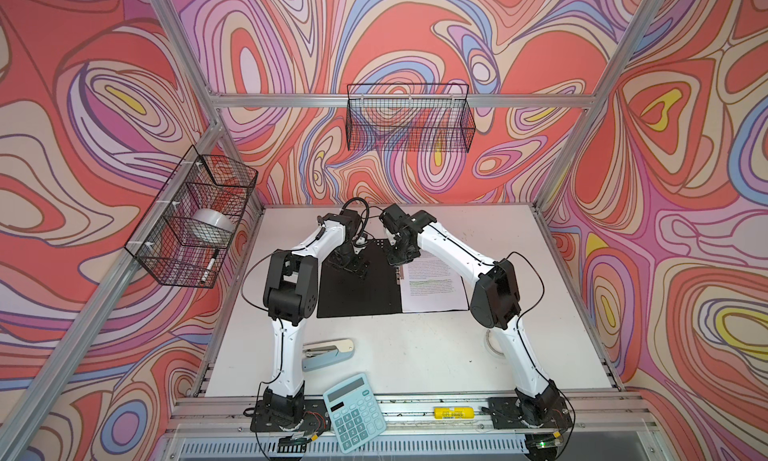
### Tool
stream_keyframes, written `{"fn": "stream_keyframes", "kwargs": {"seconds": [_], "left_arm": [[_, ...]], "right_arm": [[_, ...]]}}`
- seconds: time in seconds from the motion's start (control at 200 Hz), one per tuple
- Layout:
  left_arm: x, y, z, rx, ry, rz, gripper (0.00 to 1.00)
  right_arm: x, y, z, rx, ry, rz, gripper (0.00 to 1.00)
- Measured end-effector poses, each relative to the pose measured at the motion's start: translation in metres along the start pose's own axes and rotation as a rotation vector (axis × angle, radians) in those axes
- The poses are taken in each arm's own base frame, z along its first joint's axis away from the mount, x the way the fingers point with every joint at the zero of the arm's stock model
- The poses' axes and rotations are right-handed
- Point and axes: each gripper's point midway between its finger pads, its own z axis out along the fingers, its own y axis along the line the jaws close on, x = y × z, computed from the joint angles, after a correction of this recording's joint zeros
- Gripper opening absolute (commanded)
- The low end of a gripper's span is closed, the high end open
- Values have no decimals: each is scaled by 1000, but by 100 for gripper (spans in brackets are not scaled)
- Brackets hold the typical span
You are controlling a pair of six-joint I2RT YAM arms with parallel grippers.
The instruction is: Put the files into the folder
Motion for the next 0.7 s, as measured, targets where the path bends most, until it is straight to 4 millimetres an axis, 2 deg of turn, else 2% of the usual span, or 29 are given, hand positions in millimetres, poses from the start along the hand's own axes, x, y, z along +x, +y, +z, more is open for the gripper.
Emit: {"fn": "stream_keyframes", "kwargs": {"seconds": [0.341,0.696], "left_arm": [[2,1,7,21,15,-35,93],[2,6,7,21,15,-52,93]], "right_arm": [[4,-2,19,10,32,-4,16],[4,-4,19,5,33,-1,15]]}}
